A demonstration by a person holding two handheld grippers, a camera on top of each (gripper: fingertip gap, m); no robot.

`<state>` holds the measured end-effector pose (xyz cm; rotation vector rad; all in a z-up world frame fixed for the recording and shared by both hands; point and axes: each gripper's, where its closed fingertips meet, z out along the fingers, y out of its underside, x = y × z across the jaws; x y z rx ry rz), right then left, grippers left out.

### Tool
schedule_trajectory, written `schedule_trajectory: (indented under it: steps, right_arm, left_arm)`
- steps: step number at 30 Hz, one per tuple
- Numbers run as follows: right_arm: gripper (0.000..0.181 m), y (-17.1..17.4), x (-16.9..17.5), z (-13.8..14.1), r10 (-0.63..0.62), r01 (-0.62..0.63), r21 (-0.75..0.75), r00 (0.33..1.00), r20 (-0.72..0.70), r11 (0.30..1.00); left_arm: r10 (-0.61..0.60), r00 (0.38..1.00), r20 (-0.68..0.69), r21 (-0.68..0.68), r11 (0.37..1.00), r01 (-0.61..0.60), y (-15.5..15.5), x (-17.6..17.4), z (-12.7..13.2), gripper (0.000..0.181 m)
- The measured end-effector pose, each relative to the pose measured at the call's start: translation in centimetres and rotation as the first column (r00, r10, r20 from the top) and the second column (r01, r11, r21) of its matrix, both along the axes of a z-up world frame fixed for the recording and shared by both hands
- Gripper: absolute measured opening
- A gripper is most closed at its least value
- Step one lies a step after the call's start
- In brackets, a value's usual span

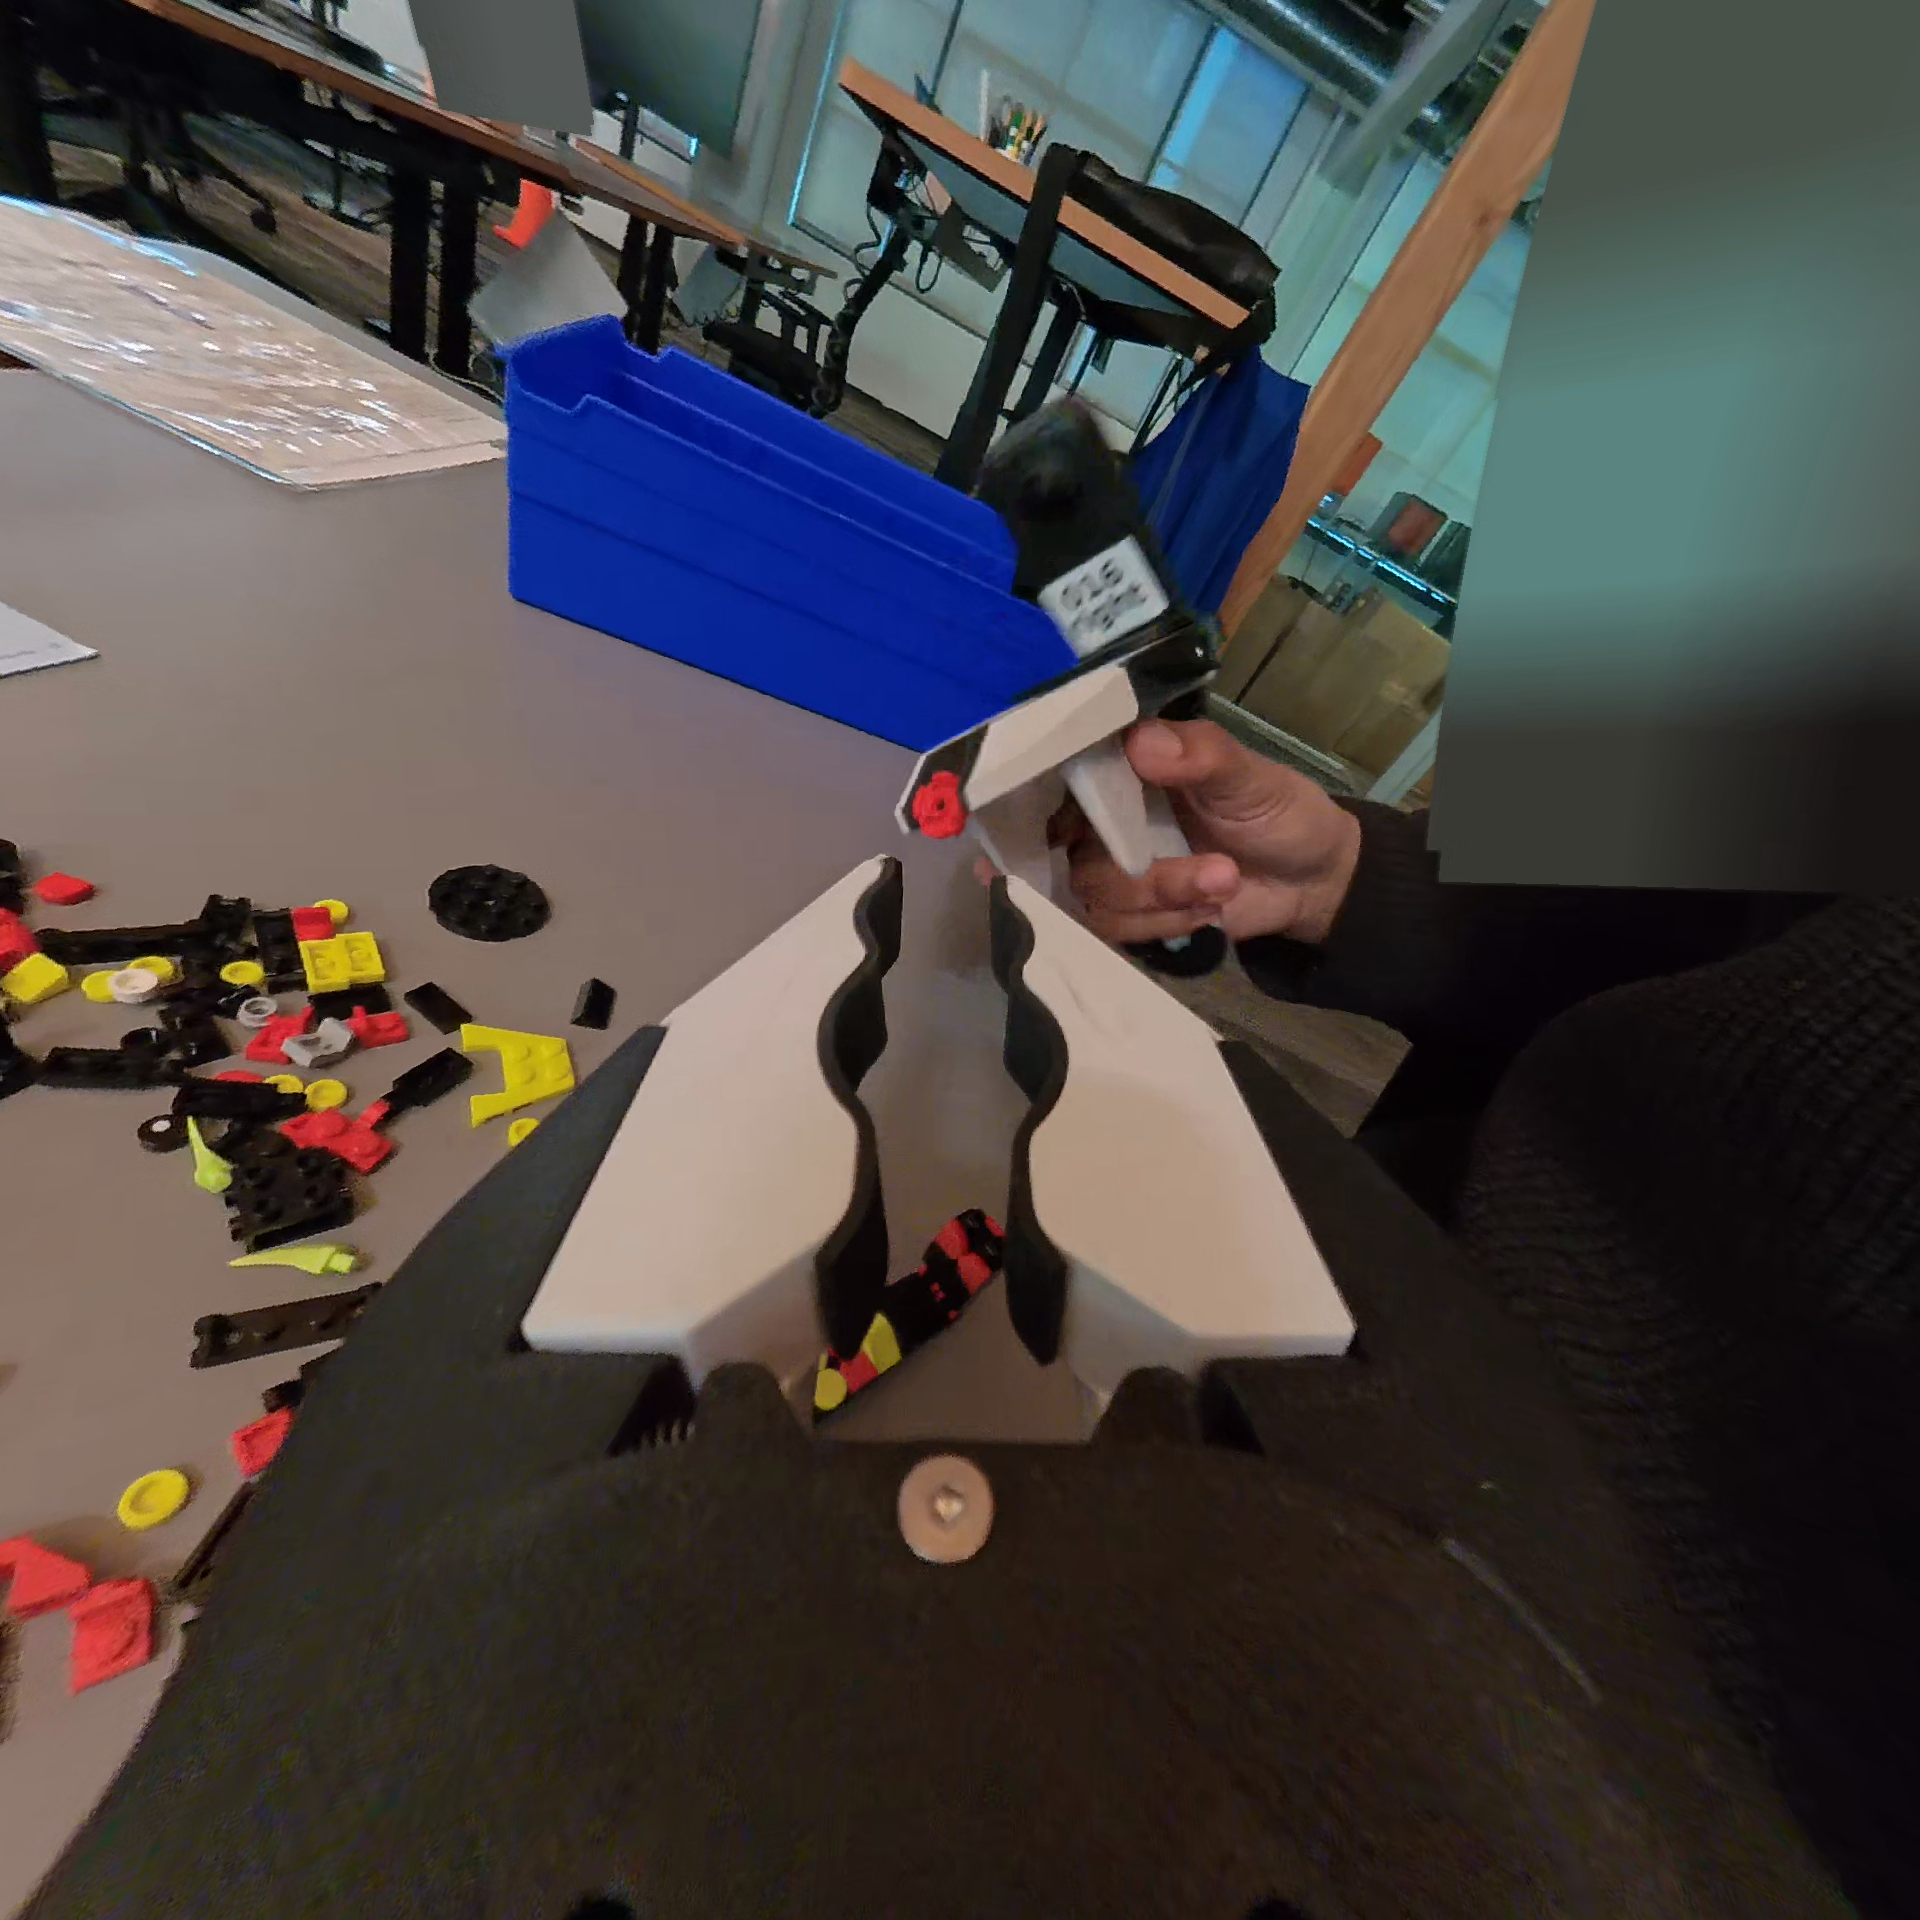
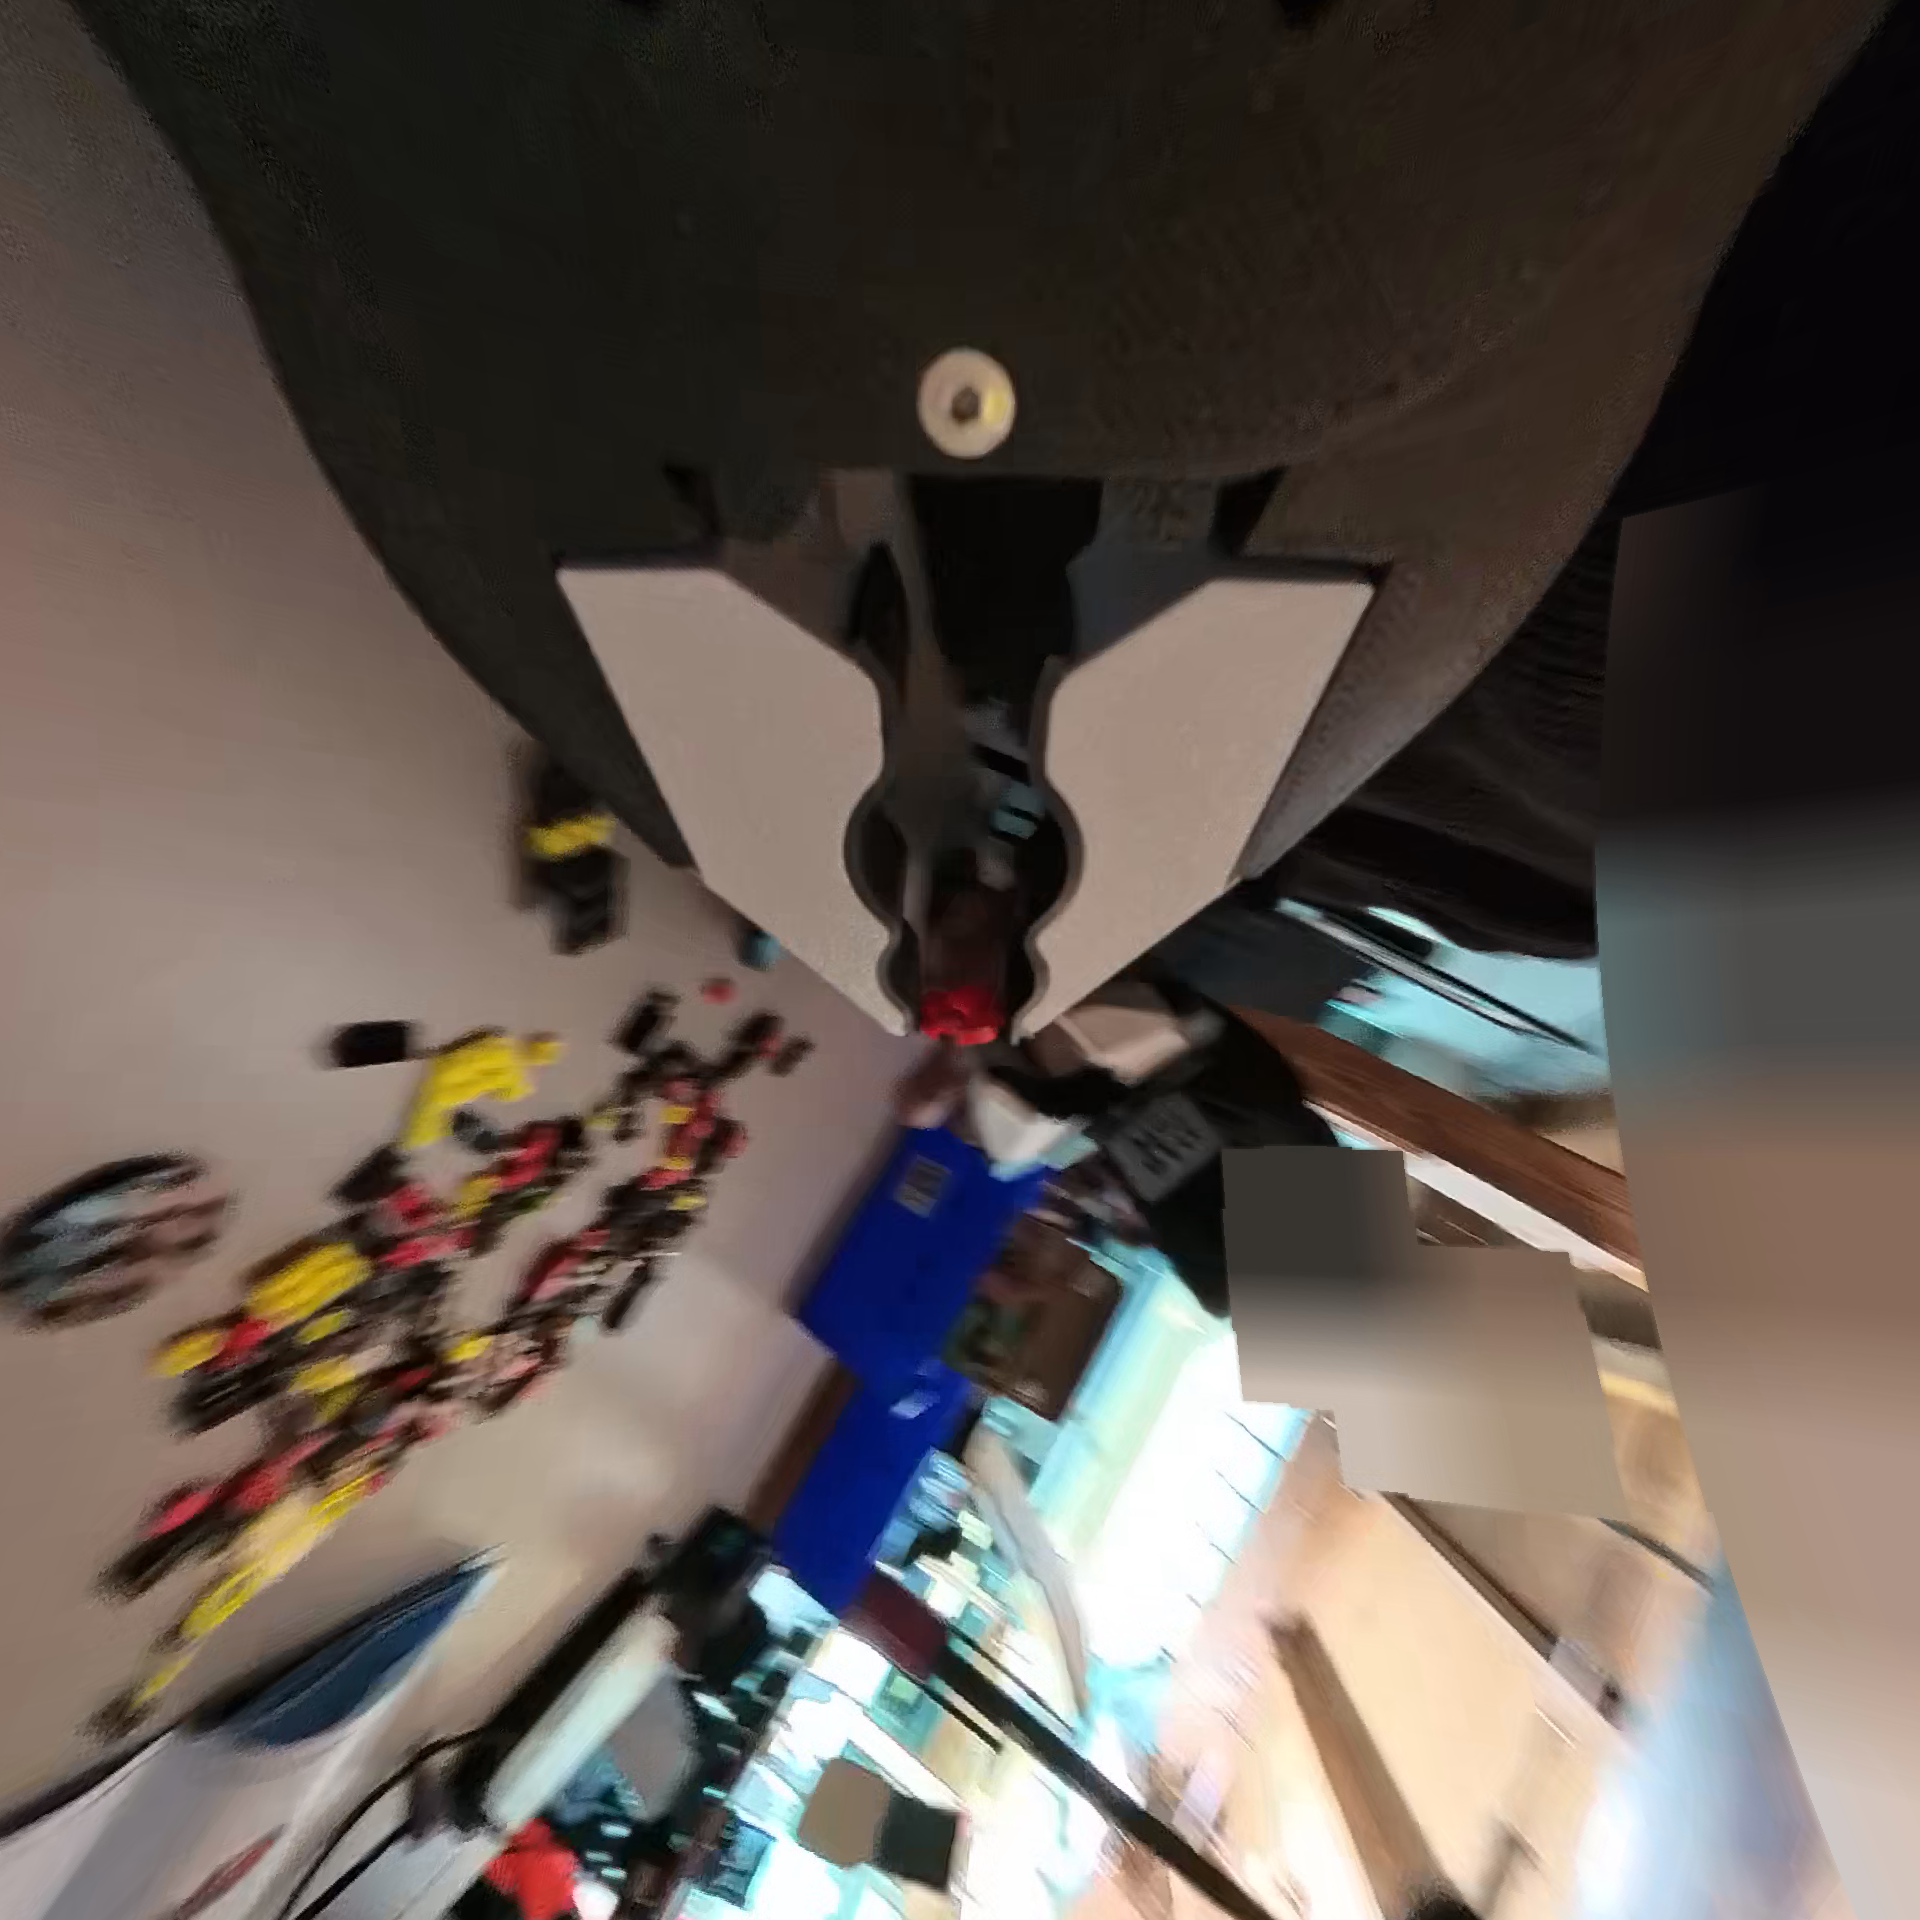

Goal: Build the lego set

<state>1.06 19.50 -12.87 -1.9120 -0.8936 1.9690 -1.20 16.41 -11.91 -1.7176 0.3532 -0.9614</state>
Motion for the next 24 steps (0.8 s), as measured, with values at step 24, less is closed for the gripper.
schedule_trajectory:
  steps: [24]
  right_arm:
    - [0.025,5.0,5.1,-9.3,-0.284,-0.346,0.709,0.741,0.608,0.615]
  left_arm:
    - [0.006,1.0,-0.029,-0.026,1.0,-0.007,0.3,-0.6,-1.1,0.015]
